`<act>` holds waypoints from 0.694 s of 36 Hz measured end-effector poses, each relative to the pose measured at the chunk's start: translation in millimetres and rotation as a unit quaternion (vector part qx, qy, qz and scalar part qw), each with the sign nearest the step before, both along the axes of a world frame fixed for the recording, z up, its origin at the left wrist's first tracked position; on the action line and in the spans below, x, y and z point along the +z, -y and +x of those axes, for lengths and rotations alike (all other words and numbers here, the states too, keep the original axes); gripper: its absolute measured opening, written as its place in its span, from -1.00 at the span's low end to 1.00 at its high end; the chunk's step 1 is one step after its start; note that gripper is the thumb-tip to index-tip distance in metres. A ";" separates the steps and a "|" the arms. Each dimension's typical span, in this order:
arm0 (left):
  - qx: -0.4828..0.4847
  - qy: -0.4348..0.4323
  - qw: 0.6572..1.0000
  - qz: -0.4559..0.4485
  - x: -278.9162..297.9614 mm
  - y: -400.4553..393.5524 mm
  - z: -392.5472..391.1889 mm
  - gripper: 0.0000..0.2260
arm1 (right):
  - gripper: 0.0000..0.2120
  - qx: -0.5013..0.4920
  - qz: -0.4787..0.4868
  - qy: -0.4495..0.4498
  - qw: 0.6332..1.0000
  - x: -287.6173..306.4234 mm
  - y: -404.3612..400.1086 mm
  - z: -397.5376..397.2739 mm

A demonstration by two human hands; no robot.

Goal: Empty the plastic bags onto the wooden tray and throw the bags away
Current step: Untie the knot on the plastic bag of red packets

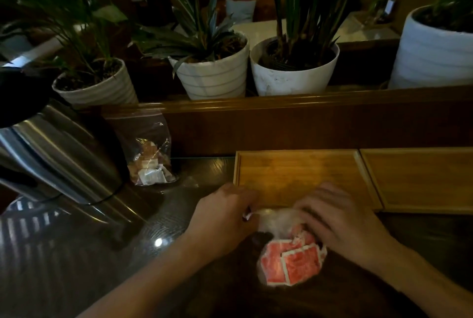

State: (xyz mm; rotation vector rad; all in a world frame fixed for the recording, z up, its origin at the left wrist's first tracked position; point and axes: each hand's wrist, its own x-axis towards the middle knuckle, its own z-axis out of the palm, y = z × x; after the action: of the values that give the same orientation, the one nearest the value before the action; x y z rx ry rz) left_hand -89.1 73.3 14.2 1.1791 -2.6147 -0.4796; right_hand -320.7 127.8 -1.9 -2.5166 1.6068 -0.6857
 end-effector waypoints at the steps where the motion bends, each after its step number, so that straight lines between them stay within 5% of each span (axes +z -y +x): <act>1: 0.006 -0.018 1.000 0.005 -0.4 0.9 4.1 -0.91 | -0.88 -0.045 0.054 0.078 0.994 2.4 -0.5 -5.1; 3: -0.006 -0.066 0.998 -0.005 -1.4 1.1 9.0 -0.89 | -0.83 -0.109 0.142 0.266 0.947 1.6 -2.1 -12.8; 6: -0.065 -0.113 0.990 -0.054 -2.9 0.0 7.3 -0.90 | -0.78 -0.133 0.151 0.431 0.880 5.1 -1.3 -13.7; 11: -0.107 -0.190 0.974 -0.061 -0.2 -5.9 -3.5 -0.88 | -0.71 -0.095 0.212 0.680 0.696 17.9 8.8 -12.3; 13: -0.093 -0.269 0.958 0.035 3.4 -12.6 -9.3 -0.87 | -0.69 -0.066 0.221 0.724 0.650 26.4 13.6 -12.7; 16: -0.061 -0.383 0.891 0.236 9.2 -20.2 -17.3 -0.83 | -0.72 -0.038 0.231 0.771 0.593 38.2 22.8 -11.6; 20: 0.032 -0.503 0.752 0.425 27.5 -18.2 -29.2 -0.71 | -0.75 -0.021 0.247 0.804 0.541 52.1 35.0 -7.4; 25: 0.083 -0.477 0.727 0.486 49.0 0.0 -39.5 -0.63 | -0.75 0.009 0.264 0.788 0.556 73.8 44.6 3.4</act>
State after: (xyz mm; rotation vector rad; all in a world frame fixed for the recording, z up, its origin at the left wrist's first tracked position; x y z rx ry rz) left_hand -128.7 73.3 63.2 0.9035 -1.2583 -1.9257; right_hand -317.3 83.1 71.9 -0.6230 0.7076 -1.4343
